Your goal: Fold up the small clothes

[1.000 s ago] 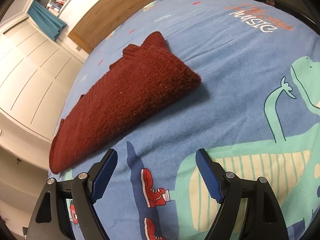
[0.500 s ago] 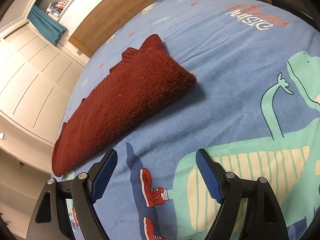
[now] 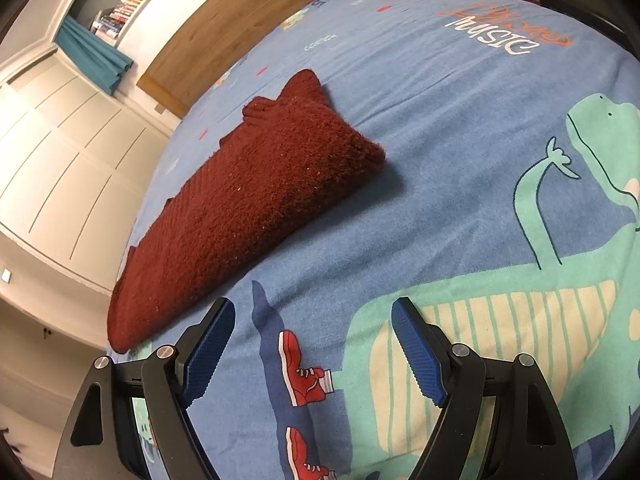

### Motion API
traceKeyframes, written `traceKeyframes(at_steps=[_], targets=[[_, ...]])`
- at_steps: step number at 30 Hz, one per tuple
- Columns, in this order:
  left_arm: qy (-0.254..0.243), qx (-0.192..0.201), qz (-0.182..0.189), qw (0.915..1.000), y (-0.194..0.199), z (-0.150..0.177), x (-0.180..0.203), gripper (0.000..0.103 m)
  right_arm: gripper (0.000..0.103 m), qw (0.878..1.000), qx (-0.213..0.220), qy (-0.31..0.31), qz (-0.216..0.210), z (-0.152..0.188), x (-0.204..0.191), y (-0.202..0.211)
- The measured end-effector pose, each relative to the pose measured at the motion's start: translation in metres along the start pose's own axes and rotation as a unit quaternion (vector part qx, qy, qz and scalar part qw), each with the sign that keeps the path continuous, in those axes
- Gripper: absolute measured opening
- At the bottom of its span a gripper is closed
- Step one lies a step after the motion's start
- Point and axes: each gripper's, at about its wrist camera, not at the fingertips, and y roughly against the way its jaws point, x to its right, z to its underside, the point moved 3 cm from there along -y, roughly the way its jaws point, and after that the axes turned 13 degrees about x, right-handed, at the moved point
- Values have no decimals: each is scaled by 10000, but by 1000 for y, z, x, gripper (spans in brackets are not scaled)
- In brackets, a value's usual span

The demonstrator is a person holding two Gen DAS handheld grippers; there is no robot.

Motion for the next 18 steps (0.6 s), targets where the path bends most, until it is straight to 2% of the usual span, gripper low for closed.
traceKeyframes(at_steps=[7, 18], targets=[[10, -20, 47, 10000, -10, 2, 12, 53, 82, 10000, 4, -32, -3, 1, 2, 2], [-14, -40, 115, 9999, -11, 6, 5, 53, 82, 9999, 25, -127, -17, 4, 5, 7]])
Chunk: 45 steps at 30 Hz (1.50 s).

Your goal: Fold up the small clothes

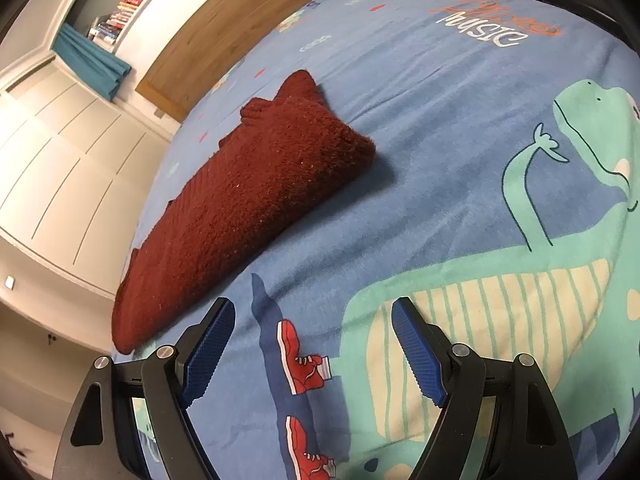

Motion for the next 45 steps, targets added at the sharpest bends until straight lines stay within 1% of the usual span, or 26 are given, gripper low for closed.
traceKeyframes(at_steps=[10, 22, 34, 42, 45], targets=[[-4, -21, 36, 10000, 0, -3, -11, 53, 82, 10000, 21, -51, -5, 1, 3, 4], [0, -29, 29, 10000, 2, -3, -16, 53, 82, 9998, 73, -203, -1, 2, 9, 13], [2, -26, 8, 10000, 0, -4, -19, 53, 82, 9994, 92, -328, -16, 2, 12, 11], [60, -13, -48, 10000, 5, -6, -29, 53, 82, 9991, 116, -401, -13, -2, 12, 7], [159, 20, -92, 9998, 8, -8, -36, 53, 82, 9989, 132, -454, -24, -2, 14, 7]])
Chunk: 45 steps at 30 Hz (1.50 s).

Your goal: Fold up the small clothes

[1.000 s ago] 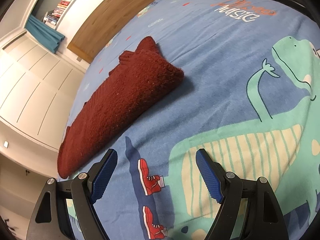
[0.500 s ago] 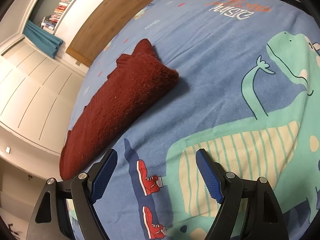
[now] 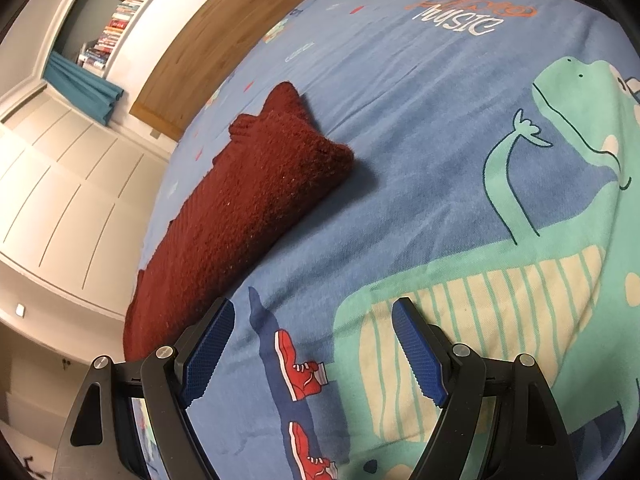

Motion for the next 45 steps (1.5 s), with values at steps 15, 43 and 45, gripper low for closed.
traceKeyframes(at_steps=[15, 43, 45], targets=[[1069, 595, -550, 9910, 45, -30, -78, 53, 89, 9973, 340, -619, -213, -24, -1, -18], [4034, 1876, -1094, 8889, 193, 33, -254, 53, 25, 9705, 667, -2284, -393, -69, -7, -95], [4151, 1956, -1203, 8803, 206, 45, -264, 53, 23, 9739, 700, -2116, -430, -75, -21, -92]])
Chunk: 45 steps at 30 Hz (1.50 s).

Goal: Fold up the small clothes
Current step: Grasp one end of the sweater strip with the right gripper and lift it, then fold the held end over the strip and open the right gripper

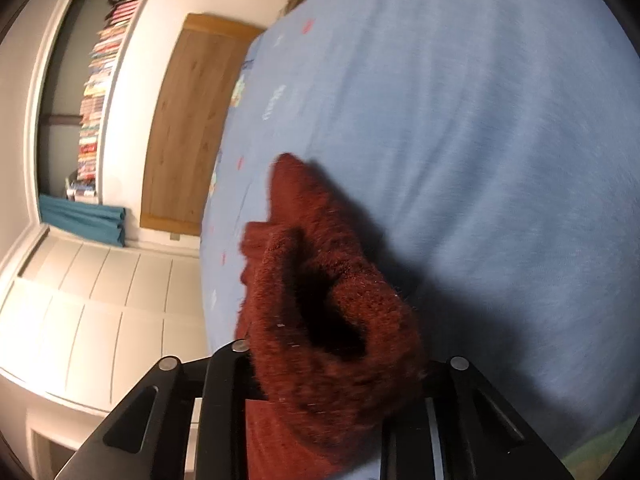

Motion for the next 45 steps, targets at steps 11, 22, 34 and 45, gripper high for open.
traceKeyframes(at_steps=[11, 22, 34, 45], targets=[[637, 318, -35, 9975, 34, 2, -60, 53, 22, 9946, -511, 867, -244, 35, -122, -27], [1204, 377, -141, 9919, 44, 16, -122, 53, 22, 9691, -1558, 1732, -807, 173, -239, -94], [1628, 307, -91, 9861, 39, 33, -163, 53, 22, 7947, -2330, 5551, -780, 373, -248, -95], [1582, 223, 114, 9871, 33, 38, -171, 53, 31, 6512, -1838, 7348, -476, 435, -227, -67]])
